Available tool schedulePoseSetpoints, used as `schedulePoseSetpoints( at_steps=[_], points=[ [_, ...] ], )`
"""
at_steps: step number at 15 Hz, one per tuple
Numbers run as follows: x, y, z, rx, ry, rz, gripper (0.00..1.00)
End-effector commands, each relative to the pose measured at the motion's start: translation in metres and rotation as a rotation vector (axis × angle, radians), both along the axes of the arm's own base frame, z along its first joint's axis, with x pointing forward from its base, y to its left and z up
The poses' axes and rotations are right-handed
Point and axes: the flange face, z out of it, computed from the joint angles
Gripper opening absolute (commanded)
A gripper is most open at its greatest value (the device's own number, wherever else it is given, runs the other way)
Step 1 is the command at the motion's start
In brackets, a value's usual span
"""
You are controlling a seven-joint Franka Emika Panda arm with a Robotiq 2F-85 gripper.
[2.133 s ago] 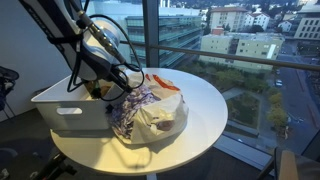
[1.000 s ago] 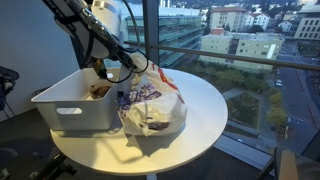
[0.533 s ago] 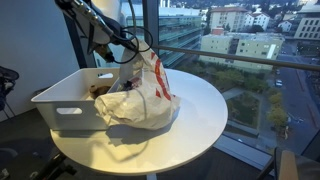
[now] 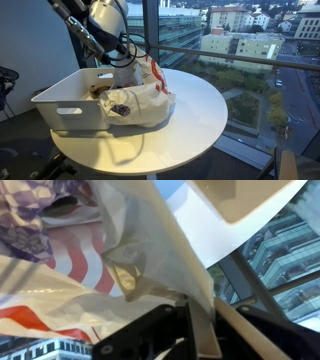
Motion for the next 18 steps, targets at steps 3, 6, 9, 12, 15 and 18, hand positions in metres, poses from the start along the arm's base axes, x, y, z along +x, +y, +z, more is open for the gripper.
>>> schedulePoseSetpoints(
  at_steps=[3, 6, 9, 12, 15, 18],
  points=[
    [-0.023, 0.014, -0.028, 0.117, 0.096, 0.147, 0.27],
    [-0.046, 0.022, -0.058, 0.018, 0.166, 0.200, 0.37],
    [-0.062, 0.022, -0.071, -0.137, 0.211, 0.253, 0.59],
    [-0.052, 0.022, -0.049, -0.265, 0.205, 0.256, 0.80],
    [-0.039, 0.021, -0.008, -0.322, 0.184, 0.242, 0.99],
    [-0.029, 0.022, 0.031, -0.342, 0.200, 0.242, 1.00]
  ],
)
